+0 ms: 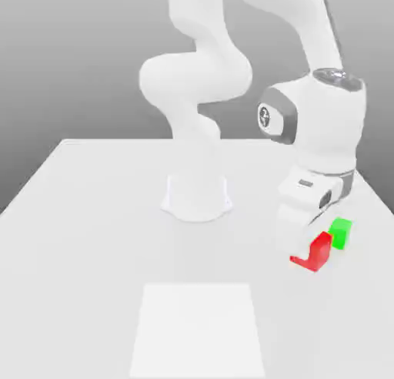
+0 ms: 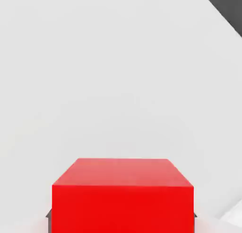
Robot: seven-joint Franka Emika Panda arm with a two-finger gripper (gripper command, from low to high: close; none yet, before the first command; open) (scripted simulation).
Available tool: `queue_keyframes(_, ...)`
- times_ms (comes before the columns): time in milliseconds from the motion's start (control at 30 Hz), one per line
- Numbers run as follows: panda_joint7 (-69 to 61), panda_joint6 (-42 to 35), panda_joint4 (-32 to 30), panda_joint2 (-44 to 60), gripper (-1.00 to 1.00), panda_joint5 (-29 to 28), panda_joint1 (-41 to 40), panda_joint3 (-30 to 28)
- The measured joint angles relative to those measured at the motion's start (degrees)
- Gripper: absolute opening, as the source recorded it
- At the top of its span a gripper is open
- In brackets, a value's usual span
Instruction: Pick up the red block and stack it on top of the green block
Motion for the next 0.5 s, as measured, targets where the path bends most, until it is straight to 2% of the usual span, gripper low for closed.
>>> queue_keyframes(367,-28.24,-2.3,-4.93,-7.44,-1.0,5.05,19.97,7.3)
queue_keyframes(500,-28.97,2.93,-5.28,-2.47,-1.0,2.2,20.65,8.86)
